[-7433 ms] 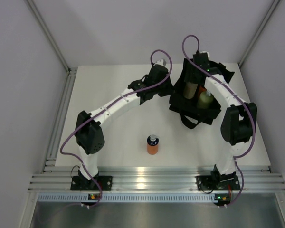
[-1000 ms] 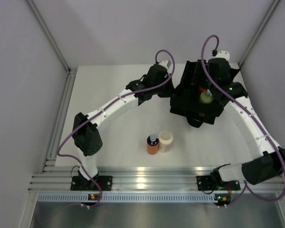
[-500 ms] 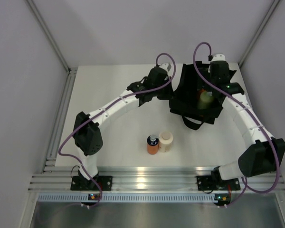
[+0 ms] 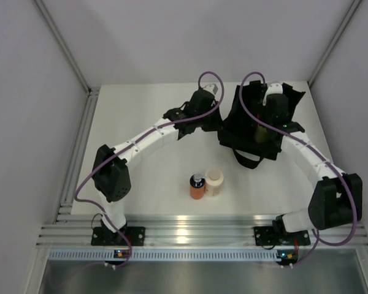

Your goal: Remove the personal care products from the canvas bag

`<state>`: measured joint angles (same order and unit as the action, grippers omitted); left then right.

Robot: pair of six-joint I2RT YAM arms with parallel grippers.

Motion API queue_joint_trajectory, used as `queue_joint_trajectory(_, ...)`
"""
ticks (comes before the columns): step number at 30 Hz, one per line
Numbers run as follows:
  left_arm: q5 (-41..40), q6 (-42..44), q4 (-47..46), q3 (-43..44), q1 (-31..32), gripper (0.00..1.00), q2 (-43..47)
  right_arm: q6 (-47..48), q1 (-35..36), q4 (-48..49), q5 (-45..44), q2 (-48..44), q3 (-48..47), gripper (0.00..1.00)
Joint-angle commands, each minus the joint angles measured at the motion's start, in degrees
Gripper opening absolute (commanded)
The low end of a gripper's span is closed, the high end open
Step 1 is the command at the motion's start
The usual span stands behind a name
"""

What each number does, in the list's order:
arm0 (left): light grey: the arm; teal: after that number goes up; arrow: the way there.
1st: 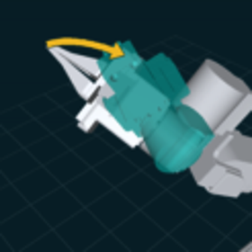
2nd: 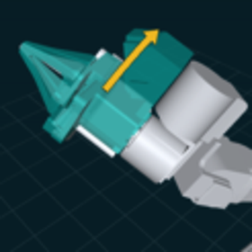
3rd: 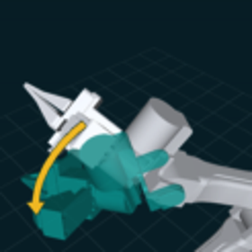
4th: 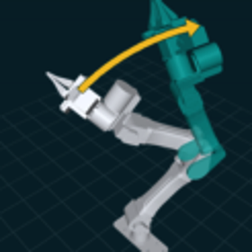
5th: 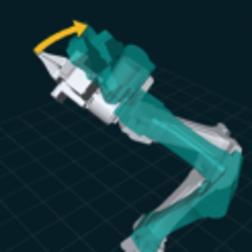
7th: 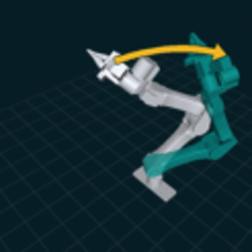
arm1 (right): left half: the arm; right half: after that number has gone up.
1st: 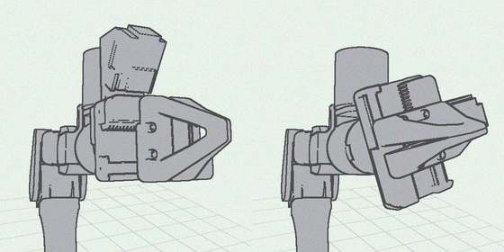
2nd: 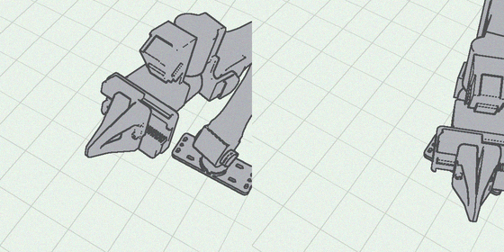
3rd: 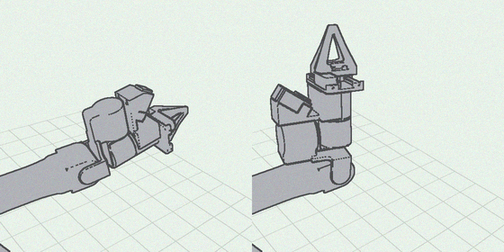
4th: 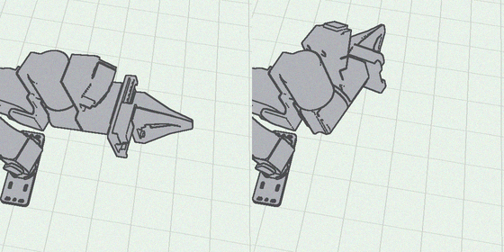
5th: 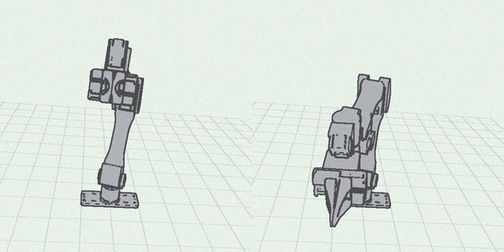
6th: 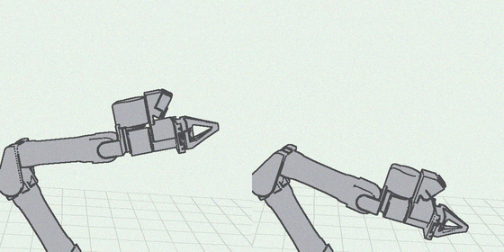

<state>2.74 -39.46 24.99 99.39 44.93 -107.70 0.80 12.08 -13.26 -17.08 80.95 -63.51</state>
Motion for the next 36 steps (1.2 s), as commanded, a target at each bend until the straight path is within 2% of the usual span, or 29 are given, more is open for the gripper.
queue_joint_trajectory(1, 0.25, -0.27, -0.03, -2.8, -0.01, 0.0, 3.28, 1.49, -0.47, 12.02, 0.64, -3.6, 3.2, 0.8)
queue_joint_trajectory(6, -0.73, -0.79, 0.14, -2.19, -0.01, 0.0, 2.85, 4.38, -0.47, 15.1, 1.88, -1.33, 2.43, 0.8)
queue_joint_trajectory(11, 0.6, -1.58, 0.06, -0.34, -0.01, 0.0, 1.97, 5.44, -0.47, 15.19, -1.01, 3.76, -1.7, 0.8)
queue_joint_trajectory(25, -1.34, -1.58, 0.14, -0.96, 0.07, 0.0, 3.64, 2.02, -2.67, 19.49, -4.45, 11.69, -8.65, 0.79)
queue_joint_trajectory(36, -1.6, -0.44, 0.06, -0.69, 0.07, 0.0, 4.16, 3.59, -3.29, 17.65, -3.48, 17.05, -13.49, 0.75)
